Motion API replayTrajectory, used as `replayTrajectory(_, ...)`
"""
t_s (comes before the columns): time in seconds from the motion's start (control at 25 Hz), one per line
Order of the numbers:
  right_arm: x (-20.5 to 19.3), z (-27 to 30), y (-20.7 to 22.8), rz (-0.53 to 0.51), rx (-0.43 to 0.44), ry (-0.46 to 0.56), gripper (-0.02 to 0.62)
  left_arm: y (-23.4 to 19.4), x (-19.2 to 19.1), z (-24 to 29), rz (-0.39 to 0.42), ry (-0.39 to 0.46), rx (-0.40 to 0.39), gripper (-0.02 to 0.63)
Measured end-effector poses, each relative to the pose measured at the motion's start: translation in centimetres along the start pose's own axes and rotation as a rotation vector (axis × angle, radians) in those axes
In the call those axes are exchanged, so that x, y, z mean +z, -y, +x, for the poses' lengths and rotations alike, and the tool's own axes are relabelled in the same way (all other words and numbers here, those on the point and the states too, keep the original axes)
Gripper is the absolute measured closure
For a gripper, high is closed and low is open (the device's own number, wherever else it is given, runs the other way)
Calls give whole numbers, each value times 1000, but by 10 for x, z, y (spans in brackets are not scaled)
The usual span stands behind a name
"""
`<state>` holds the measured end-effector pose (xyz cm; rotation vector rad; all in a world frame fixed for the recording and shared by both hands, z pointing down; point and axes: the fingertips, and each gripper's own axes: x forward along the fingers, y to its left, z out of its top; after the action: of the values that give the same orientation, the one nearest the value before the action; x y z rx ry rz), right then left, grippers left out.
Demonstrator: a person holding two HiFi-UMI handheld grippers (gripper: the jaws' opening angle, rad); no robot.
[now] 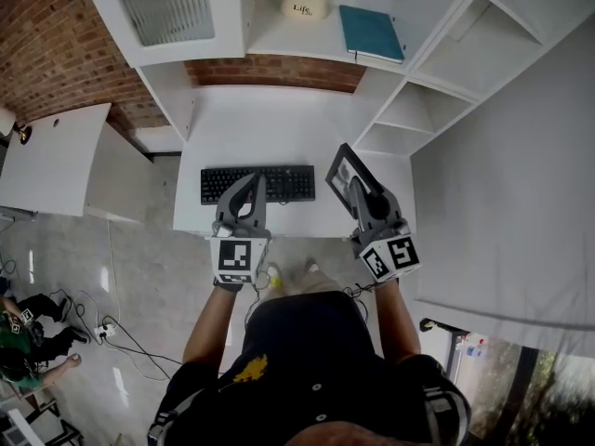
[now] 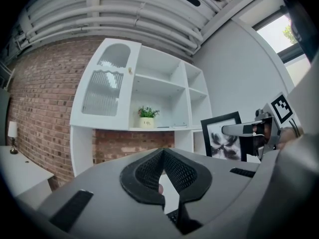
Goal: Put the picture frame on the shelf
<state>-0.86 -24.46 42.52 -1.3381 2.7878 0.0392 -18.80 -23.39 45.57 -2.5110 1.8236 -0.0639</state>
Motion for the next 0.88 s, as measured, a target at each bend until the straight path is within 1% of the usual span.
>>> replayTrajectory(0.24, 13, 31, 23, -16, 80, 19, 580, -7, 14, 21, 23, 3, 38, 588)
replayTrajectory(0.4, 29, 57, 42, -11, 138, 49, 580, -10, 29, 48, 54, 18, 52, 588)
replayTrajectory(0.68, 52, 103, 62, 16, 276, 79, 581, -12, 55, 88, 90, 46, 66, 588)
replayTrajectory(0.76, 61, 115, 67, 8, 306, 81, 581, -12, 58, 97, 89, 38, 73, 588)
replayTrajectory(0.88, 71, 135, 75, 15, 342, 82, 581, -15, 59, 109, 60, 6, 85, 588)
